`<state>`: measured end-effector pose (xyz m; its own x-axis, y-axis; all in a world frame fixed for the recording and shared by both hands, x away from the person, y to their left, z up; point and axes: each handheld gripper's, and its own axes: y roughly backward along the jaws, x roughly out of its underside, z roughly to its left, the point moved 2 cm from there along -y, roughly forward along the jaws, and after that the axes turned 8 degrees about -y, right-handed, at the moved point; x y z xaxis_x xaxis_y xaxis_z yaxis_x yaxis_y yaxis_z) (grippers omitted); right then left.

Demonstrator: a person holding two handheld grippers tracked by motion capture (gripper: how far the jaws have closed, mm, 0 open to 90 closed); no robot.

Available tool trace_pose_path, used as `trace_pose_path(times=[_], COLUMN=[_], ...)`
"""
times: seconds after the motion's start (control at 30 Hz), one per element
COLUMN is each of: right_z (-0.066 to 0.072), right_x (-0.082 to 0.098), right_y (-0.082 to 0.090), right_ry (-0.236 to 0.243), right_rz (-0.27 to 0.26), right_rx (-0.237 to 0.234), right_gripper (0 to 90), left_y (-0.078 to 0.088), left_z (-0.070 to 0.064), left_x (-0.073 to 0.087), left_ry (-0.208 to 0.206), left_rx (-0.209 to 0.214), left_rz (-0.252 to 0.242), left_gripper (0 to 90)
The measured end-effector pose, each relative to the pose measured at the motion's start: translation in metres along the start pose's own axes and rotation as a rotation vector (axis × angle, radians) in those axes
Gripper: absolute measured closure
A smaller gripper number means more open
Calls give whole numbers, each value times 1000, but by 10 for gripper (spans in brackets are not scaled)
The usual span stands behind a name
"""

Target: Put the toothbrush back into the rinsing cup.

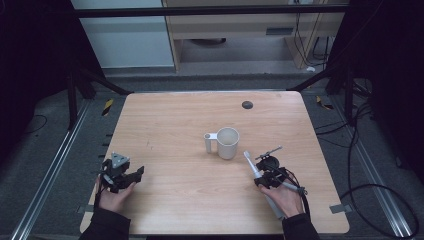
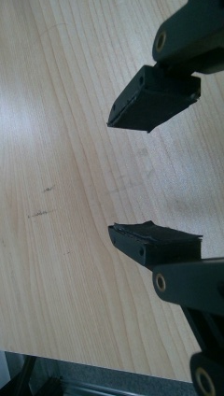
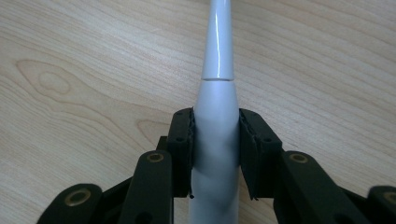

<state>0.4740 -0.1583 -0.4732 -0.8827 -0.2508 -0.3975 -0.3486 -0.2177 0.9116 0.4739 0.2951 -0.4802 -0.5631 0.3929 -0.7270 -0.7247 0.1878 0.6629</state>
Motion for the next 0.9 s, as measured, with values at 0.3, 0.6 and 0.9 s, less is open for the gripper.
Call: trace_pose_path(times=[0.3,0.6,0.9], right_z=[-3,-8,-14], right_x=[0,-2,-8], right_y=[17,37,54], right_ry=[-25,-43,-88], right_rz=[-60,-192,-397], right_rx=[-3,-10,-31], right_gripper=[676,676,674], left_y=[0,0,0], left_z=[0,0,-1], left_x=[0,0,0], left_ry=[0,2,4], left_rx=[1,3,3], left_rz=[0,-2,-5], left_gripper=[405,405,404])
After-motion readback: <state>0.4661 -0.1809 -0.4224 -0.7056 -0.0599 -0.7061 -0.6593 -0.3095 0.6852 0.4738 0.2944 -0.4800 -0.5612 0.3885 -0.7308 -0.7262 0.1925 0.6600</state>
